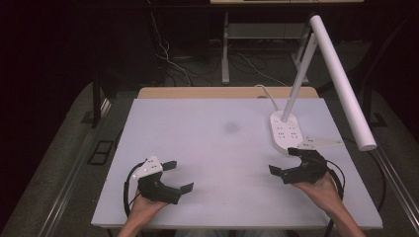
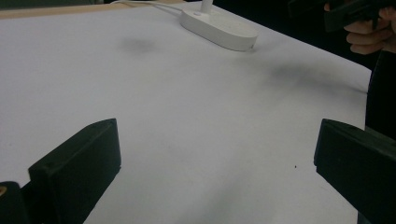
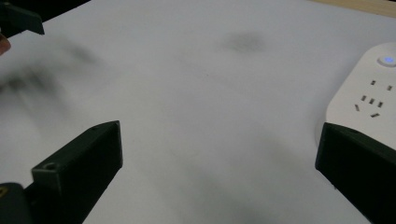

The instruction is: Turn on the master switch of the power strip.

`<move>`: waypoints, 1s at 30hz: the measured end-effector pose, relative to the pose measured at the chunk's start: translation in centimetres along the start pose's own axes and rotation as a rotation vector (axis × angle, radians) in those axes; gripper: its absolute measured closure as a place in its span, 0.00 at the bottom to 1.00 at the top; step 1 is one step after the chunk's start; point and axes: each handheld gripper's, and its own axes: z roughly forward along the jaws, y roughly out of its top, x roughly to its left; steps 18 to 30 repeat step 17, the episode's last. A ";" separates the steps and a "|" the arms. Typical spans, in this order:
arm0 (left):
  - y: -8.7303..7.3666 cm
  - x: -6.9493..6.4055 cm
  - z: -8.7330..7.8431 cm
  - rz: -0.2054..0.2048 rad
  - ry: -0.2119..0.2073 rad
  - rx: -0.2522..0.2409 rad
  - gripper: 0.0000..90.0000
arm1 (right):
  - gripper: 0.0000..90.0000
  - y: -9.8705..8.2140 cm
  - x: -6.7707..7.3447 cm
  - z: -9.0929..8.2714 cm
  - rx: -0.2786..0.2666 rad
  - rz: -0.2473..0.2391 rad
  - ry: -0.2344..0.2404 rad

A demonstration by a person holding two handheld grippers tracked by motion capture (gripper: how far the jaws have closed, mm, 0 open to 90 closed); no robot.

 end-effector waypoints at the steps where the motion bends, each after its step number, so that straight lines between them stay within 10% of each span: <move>1: 0.0 0.0 0.0 -0.001 0.001 -0.001 0.00 | 0.00 -0.5 0.2 -0.3 0.001 -0.003 -0.002; 17: -0.1 0.1 0.2 -0.007 0.002 0.008 0.00 | 0.00 -4.7 0.0 -1.8 -0.032 0.081 -0.020; 30: -0.1 0.1 0.2 -0.007 0.002 0.008 0.00 | 0.00 -4.7 0.0 -1.8 -0.032 0.081 -0.020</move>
